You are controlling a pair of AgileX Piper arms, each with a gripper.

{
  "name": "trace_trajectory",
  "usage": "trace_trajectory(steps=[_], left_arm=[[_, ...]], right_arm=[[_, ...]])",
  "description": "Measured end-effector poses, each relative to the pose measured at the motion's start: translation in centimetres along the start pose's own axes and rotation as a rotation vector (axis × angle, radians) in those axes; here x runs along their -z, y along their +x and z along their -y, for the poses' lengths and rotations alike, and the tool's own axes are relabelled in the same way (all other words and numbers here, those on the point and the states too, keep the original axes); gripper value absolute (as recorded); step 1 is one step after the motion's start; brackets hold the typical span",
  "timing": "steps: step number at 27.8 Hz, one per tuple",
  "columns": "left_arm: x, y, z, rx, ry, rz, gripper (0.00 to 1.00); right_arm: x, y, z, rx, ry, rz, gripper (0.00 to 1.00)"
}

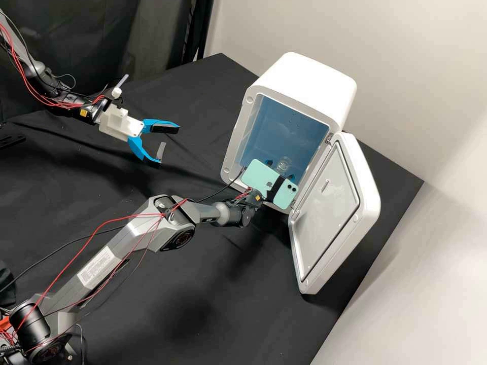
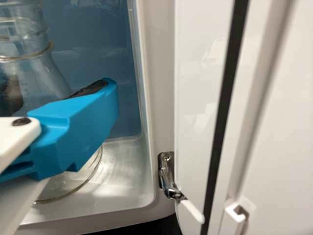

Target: Place the flask in the incubator

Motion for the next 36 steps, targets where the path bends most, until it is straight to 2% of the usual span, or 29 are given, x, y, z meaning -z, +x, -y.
trace_trajectory(steps=[7,10,15,24,29,36], left_arm=[[0.0,-0.03,0.06,0.002,-0.001,0.0,1.0],[-0.11,-0.16,-0.29,-0.009,0.003,0.002,1.0],[-0.17,-0.23,-0.48,-0.015,0.004,0.003,1.0],[0.03,-0.28,-0.5,-0.012,0.012,0.004,1.0],[0.03,-0.28,-0.5,-0.012,0.012,0.004,1.0],[0.03,-0.28,-0.5,-0.012,0.012,0.004,1.0]], right_arm=[[0.0,0.0,0.0,0.0,-0.005,0.0,0.0],[0.0,0.0,0.0,0.0,-0.006,0.0,0.0],[0.08,-0.02,-0.08,-0.001,-0.025,-0.001,0.0],[0.05,-0.05,-0.18,0.001,-0.065,0.016,0.0],[0.23,0.0,0.0,0.005,-0.088,0.013,0.0],[0.98,0.17,0.54,0.013,-0.089,0.009,0.0]])
